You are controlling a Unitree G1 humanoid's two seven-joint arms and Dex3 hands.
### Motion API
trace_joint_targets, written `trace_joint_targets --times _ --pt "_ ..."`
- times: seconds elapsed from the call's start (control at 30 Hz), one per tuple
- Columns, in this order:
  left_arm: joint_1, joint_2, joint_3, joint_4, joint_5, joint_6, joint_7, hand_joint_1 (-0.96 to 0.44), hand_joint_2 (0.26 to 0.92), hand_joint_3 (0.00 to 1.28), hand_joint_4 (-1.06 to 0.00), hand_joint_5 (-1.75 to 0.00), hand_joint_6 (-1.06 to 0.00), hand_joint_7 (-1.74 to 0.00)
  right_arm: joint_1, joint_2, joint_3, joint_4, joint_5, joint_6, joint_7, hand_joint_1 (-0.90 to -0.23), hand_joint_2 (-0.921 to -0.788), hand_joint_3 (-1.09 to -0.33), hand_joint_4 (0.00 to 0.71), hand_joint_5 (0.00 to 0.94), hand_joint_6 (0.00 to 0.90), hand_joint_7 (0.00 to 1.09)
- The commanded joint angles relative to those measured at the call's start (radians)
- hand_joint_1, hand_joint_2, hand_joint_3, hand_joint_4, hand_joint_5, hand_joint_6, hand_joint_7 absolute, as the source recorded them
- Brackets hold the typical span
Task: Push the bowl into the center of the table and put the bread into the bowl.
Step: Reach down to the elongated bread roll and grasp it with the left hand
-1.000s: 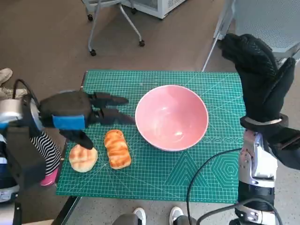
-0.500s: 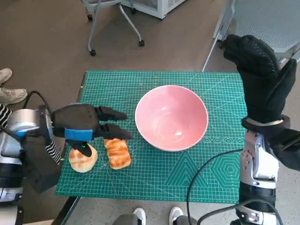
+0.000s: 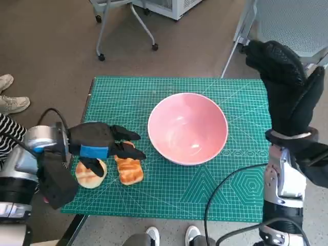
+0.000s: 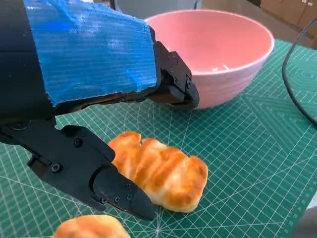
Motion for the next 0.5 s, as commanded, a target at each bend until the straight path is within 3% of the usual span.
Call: trace_joint_targets --times 0.03,0.5 --pt "-0.020 -0.022 -0.026 0.047 0.040 -0.020 0.038 -0.37 0.711 0.01 -0.43 -0.02 -0.48 -0.12 0.025 -0.008 0.000 0.001 -0.017 0.003 -0.005 -0.683 -0.921 -0.662 0.176 0.000 0.045 0.55" --pt "-0.026 -0.071 -0.085 0.105 0.100 -0.023 0.090 -0.27 0.746 0.01 -0.48 -0.02 -0.50 -0.11 0.030 -0.005 0.000 0.004 -0.018 0.000 -0.008 -0.682 -0.921 -0.663 0.173 0.000 0.045 0.55"
